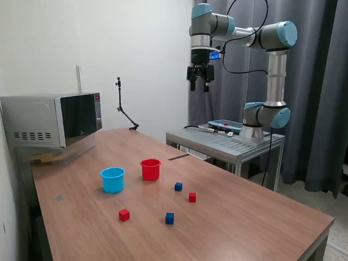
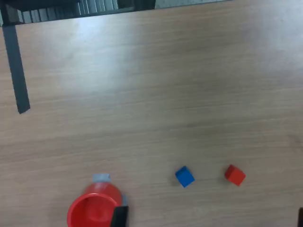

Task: Place red objects in the red bin, and blue objects in the blue bin.

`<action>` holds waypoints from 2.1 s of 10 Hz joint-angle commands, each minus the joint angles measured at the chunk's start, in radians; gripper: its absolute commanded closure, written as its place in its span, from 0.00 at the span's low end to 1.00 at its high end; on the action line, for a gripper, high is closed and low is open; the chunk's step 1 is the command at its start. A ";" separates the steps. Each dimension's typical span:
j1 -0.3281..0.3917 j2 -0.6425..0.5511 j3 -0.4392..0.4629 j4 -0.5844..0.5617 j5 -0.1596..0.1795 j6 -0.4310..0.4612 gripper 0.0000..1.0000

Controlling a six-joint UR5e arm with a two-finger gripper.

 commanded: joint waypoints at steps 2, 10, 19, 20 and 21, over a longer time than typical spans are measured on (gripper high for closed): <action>0.000 0.000 0.000 0.000 0.000 0.000 0.00; 0.000 0.002 -0.003 0.000 0.000 0.000 0.00; 0.006 0.067 -0.101 0.000 0.001 0.002 0.00; 0.006 0.071 -0.107 -0.002 0.003 0.002 0.00; 0.006 0.075 -0.107 -0.002 0.003 0.002 0.00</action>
